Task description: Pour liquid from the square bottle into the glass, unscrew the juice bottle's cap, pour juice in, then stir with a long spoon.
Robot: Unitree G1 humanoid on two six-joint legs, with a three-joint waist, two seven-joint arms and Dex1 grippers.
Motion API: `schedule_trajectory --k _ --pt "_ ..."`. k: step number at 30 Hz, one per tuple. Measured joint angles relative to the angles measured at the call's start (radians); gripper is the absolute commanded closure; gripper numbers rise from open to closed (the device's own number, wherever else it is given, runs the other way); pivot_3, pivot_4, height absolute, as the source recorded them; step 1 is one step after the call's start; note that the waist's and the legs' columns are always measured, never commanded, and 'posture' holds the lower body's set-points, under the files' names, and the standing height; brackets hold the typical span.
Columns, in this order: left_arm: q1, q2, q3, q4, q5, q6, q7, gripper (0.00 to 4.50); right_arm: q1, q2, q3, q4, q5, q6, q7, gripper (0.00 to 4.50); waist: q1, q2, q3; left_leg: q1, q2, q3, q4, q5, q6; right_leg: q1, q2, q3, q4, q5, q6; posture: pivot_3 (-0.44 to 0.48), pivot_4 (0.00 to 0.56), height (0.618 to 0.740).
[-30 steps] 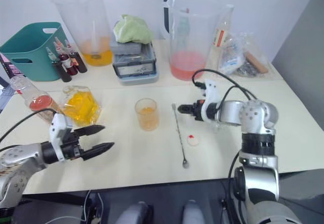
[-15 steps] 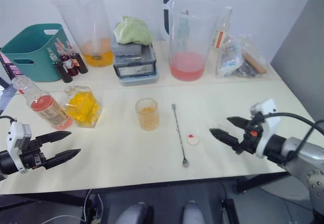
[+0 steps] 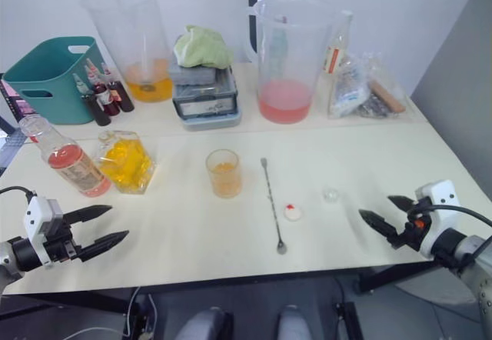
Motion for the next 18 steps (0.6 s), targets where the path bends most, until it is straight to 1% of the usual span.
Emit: schedule_trajectory --k 6,13,18 --pt "0.010 -0.001 0.000 -0.001 0.000 -0.001 0.013 0.00 -0.015 0.001 0.030 0.009 -0.007 -0.008 0.018 0.04 0.001 0.000 0.000 0.000 0.000 0.000 0.000 0.000 0.000 0.000 0.000 0.000 0.000 0.000 0.000 0.000 0.150 0.740" --pt "0.025 -0.001 0.000 -0.001 0.002 -0.013 0.016 0.00 -0.033 0.001 0.034 0.015 -0.009 -0.008 0.018 0.04 0.003 0.000 0.000 0.000 0.000 0.000 0.000 0.000 0.000 0.000 0.000 0.000 0.000 0.000 0.000 0.000 0.150 0.740" --pt "0.030 -0.001 0.000 0.003 0.003 -0.021 0.016 0.00 -0.035 0.001 0.051 0.017 -0.019 0.007 -0.008 0.04 0.003 0.000 0.000 0.000 0.000 0.000 0.000 0.000 0.000 0.000 0.000 0.000 0.000 0.000 0.000 0.000 0.150 0.740"
